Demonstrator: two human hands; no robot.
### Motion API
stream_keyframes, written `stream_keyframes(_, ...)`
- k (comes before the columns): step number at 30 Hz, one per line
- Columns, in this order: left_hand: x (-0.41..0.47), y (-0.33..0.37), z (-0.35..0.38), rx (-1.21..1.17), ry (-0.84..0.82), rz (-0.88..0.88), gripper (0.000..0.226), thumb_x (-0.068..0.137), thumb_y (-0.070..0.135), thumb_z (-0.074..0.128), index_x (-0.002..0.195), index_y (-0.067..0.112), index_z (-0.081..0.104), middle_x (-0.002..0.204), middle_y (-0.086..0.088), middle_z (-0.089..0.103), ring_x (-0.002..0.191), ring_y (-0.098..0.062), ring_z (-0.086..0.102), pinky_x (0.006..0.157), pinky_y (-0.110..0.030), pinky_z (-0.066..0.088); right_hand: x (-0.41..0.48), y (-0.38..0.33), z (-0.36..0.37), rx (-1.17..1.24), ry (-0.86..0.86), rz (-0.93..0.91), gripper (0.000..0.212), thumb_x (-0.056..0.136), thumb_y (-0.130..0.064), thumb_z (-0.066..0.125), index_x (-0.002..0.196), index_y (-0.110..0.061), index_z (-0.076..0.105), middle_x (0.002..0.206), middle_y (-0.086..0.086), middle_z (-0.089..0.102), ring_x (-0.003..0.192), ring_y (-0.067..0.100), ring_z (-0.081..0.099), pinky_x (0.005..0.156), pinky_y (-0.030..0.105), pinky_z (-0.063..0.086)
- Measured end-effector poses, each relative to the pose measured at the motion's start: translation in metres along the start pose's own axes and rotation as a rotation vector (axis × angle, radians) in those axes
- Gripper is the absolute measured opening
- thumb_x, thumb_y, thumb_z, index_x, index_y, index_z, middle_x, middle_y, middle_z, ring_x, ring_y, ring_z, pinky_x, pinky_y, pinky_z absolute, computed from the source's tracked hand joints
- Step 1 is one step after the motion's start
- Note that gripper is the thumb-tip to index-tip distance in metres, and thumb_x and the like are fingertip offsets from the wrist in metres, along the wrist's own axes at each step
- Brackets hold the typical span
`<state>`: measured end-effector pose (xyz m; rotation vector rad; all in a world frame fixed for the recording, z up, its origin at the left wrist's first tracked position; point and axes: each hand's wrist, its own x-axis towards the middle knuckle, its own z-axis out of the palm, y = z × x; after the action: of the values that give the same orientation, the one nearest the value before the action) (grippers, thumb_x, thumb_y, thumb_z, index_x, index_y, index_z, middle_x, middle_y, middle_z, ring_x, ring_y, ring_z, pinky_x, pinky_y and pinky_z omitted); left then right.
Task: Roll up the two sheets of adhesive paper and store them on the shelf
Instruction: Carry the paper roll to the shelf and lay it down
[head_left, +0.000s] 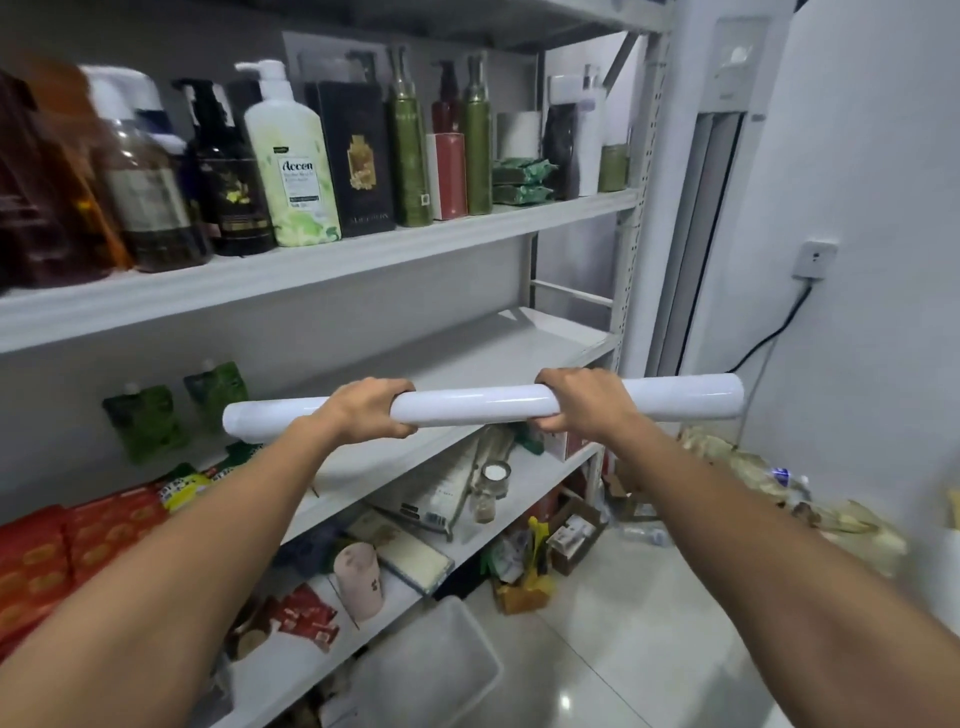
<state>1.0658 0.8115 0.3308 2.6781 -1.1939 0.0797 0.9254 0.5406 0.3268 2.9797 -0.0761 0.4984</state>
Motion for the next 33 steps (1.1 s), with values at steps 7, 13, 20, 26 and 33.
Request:
stream_keyframes(7, 0.07, -0.04, 0.024, -0.07, -0.032, -0.042, 0.029, 0.065, 0.047, 0.063, 0.089, 0.04, 0.049, 0.088, 0.013, 0.059, 0.08, -0.016, 0.056, 0.067, -0.034, 0.048, 0.069, 0.021, 0.048, -0.03, 0.019, -0.002, 0.041, 0.077, -0.053, 0.059, 0.107, -0.025, 0.054, 0.1, -0.004, 0.066, 0.088, 0.019, 0.061, 0.078, 0.034, 0.038)
stream_keyframes(13, 0.129, -0.076, 0.047, -0.039, -0.014, -0.101, 0.04, 0.073, 0.043, 0.065, 0.109, 0.032, 0.053, 0.103, 0.006, 0.062, 0.091, -0.019, 0.057, 0.068, -0.029, 0.041, 0.142, 0.042, 0.092, -0.046, -0.003, -0.03, 0.039, 0.077, -0.053, 0.058, 0.105, -0.026, 0.055, 0.097, -0.005, 0.066, 0.085, 0.018, 0.06, 0.079, 0.033, 0.036)
stream_keyframes(20, 0.195, -0.108, 0.062, 0.008, -0.017, -0.149, 0.039, 0.075, 0.041, 0.065, 0.109, 0.026, 0.052, 0.107, 0.002, 0.063, 0.097, -0.021, 0.058, 0.073, -0.03, 0.039, 0.22, 0.069, 0.139, -0.039, 0.011, -0.066, 0.041, 0.076, -0.053, 0.058, 0.106, -0.025, 0.056, 0.094, -0.004, 0.066, 0.082, 0.021, 0.061, 0.078, 0.033, 0.035)
stream_keyframes(26, 0.225, -0.124, 0.079, -0.031, 0.002, -0.177, 0.035, 0.073, 0.036, 0.068, 0.103, 0.024, 0.055, 0.103, 0.002, 0.064, 0.091, -0.02, 0.06, 0.074, -0.029, 0.046, 0.258, 0.084, 0.171, -0.03, 0.032, -0.101, 0.044, 0.077, -0.052, 0.061, 0.109, -0.022, 0.058, 0.095, -0.001, 0.066, 0.083, 0.024, 0.061, 0.08, 0.032, 0.037)
stream_keyframes(33, 0.262, -0.137, 0.11, 0.021, 0.007, -0.239, 0.037, 0.071, 0.037, 0.067, 0.104, 0.026, 0.056, 0.103, 0.004, 0.065, 0.092, -0.02, 0.061, 0.079, -0.031, 0.048, 0.3, 0.108, 0.222, 0.037, 0.027, -0.178, 0.045, 0.078, -0.052, 0.059, 0.111, -0.022, 0.056, 0.097, 0.0, 0.065, 0.085, 0.024, 0.061, 0.08, 0.034, 0.037)
